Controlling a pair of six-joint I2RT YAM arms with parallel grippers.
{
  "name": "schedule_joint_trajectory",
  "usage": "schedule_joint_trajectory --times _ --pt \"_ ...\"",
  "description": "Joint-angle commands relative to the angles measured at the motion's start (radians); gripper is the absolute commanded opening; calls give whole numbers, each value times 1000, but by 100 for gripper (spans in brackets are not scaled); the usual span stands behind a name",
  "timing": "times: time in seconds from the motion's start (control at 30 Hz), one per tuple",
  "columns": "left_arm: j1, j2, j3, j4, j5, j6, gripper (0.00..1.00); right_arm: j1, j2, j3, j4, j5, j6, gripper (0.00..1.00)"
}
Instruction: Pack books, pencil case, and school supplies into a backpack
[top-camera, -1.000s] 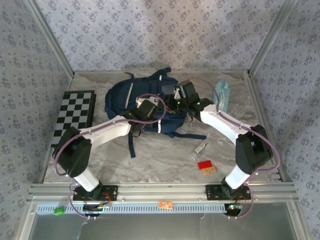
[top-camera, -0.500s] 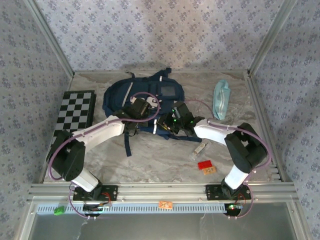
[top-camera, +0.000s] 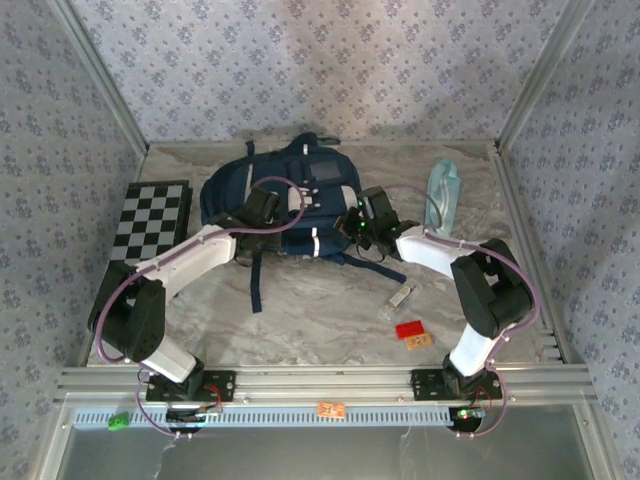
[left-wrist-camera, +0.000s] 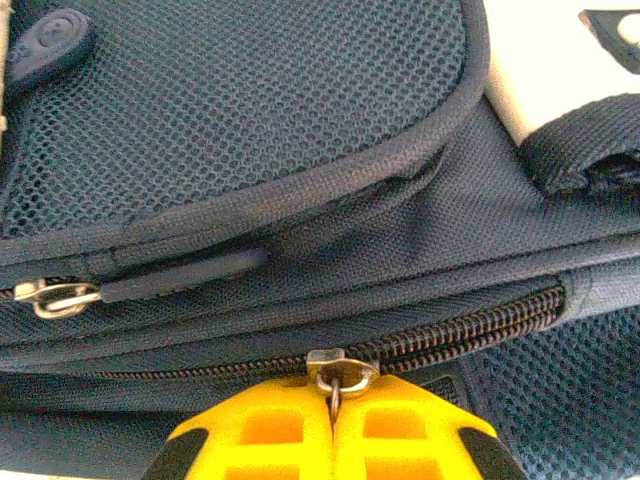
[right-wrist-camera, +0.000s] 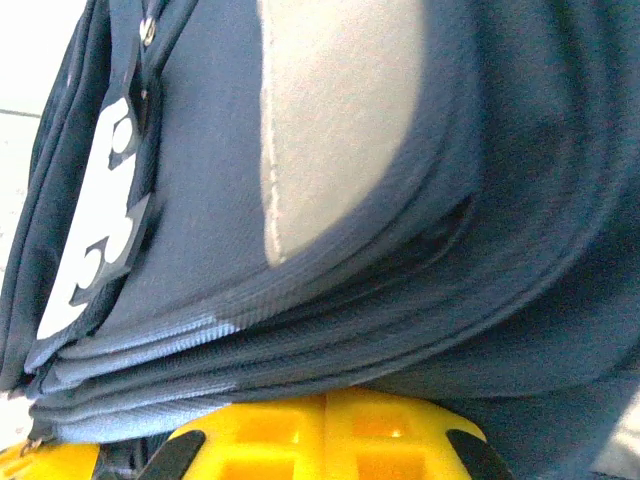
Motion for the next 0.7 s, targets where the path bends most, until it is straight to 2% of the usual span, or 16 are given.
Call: schedule_joint_trajectory --times 0.0,0.07,0.17,0.33,0.43,0.6,0.67 --pt "6 -7 5 -41 79 11 0 -64 42 54 -32 79 -48 0" --pt "-17 -5 -1 -13 125 -3 0 -85 70 91 -45 59 -66 0" --pt "-72 26 35 -23 123 -58 0 -118 121 162 -67 25 -112 0" --pt "-190 107 112 -25 100 -230 0 -168 158 281 -143 -22 -167 2" --pt "-205 122 126 -28 62 -251 0 -147 109 263 -191 -87 -136 19" --pt "-201 91 109 -12 53 -219 0 -73 -40 47 -73 -107 17 37" --pt "-199 76 100 -1 59 -216 0 -31 -57 10 -34 -109 78 43"
